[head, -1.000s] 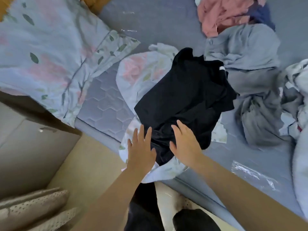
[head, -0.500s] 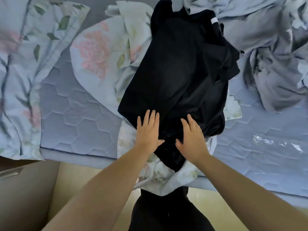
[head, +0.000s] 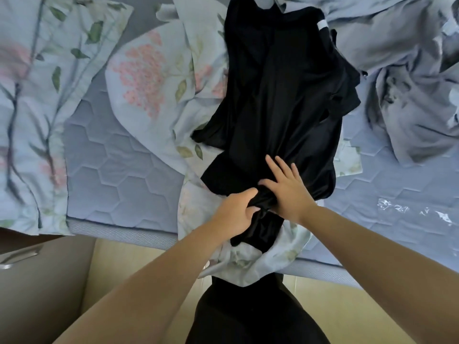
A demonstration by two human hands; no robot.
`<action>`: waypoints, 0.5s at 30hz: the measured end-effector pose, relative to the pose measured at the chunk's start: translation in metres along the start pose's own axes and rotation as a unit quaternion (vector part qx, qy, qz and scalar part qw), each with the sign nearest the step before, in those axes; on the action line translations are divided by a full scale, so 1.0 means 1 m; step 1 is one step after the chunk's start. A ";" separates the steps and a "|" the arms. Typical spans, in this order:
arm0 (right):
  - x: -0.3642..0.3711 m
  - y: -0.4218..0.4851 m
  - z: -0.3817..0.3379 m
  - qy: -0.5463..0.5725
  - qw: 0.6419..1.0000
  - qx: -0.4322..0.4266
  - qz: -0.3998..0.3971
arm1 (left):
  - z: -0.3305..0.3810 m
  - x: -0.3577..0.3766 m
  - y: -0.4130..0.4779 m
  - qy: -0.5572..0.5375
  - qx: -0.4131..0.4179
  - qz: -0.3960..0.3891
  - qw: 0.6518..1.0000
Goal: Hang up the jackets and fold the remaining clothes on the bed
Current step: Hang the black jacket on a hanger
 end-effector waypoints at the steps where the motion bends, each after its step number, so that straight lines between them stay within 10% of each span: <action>1: -0.003 0.002 -0.001 0.012 1.000 -0.009 0.007 | 0.003 -0.007 0.000 -0.030 -0.003 0.019 0.999; 7: -0.022 -0.013 0.004 0.287 0.950 0.124 0.013 | -0.006 -0.038 0.002 -0.102 -0.086 0.103 0.986; 13: -0.017 -0.046 -0.004 0.538 0.797 0.167 -0.219 | -0.007 -0.030 0.010 -0.192 -0.108 -0.092 0.971; 15: -0.026 -0.039 0.016 0.443 0.872 0.169 -0.117 | -0.007 -0.036 0.016 -0.185 -0.105 -0.034 0.976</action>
Point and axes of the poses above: each hand's wrist, its own y-axis towards the middle knuckle, its own x-axis out of the palm, z = x × y, the point moved 6 cm from there along y, towards the middle knuckle, and after that the axes turned 4 degrees about -z, right-handed, at the moved point
